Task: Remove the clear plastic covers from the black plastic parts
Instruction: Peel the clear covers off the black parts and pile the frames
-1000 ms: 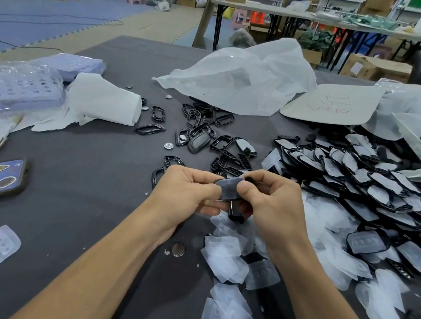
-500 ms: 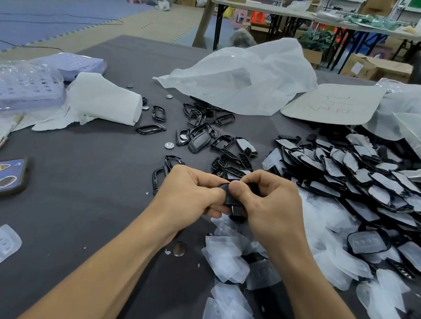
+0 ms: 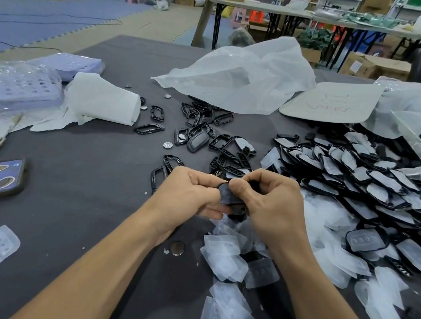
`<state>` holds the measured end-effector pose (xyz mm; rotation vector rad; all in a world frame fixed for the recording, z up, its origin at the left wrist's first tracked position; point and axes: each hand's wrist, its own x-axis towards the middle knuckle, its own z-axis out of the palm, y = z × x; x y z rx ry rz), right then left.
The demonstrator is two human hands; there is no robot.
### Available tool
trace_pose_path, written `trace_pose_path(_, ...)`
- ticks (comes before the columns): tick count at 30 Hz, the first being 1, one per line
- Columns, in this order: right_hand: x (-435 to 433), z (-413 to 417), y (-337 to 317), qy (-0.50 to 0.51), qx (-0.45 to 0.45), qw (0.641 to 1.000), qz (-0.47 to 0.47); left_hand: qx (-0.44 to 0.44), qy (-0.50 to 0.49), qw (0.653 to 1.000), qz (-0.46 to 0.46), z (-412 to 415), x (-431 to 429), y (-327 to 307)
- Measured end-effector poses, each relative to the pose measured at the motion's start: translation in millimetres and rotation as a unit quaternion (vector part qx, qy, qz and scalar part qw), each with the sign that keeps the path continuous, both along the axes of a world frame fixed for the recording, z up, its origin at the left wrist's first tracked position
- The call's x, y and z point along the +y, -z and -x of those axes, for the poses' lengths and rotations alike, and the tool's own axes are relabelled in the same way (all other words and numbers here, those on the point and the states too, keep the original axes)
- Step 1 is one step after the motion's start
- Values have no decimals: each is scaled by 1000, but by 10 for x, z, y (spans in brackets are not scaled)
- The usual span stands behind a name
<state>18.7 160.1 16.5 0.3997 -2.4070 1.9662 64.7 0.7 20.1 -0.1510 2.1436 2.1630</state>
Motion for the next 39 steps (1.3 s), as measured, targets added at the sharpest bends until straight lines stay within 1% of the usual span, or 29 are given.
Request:
trace_pose_path(6,-15,-13,3,-7,-2,1000,-8,-5,-37,999,11,36,13,20)
trace_pose_path(11,15,-11,-24,-38,-46,997,43,9,-63,998,-3,46,-4,17)
trace_pose_path(13,32,-17,-38,-51,-49,997,41,10,-67,997,-19,41,-18,10)
trace_pose_path(16,37,-20,-51,-44,-44,997,39,4,-52,998,-41,33,-38,-4)
trace_pose_path(19,36,-6,-51,-30,-39,998,46,-10,-12,998,-54,30,-70,-20)
trace_pose_path(21,45,1,-48,-23,-35,998,42,-11,2,999,-45,30,-76,-8)
trace_pose_path(26,41,-6,-42,-26,-35,998,43,6,-10,1000,-3,21,-68,2)
trace_pose_path(30,41,-16,-66,-34,-43,997,54,5,-31,1000,3,12,-44,-8)
trace_pose_path(34,18,-35,-97,-54,-82,992,85,2,-64,998,-16,19,-46,-29)
trace_pose_path(37,13,-41,-99,-41,-77,993,74,8,-82,996,-19,25,-34,-27)
trace_pose_path(39,-3,-61,-76,-12,-24,999,18,11,-88,996,-11,29,-12,-22)
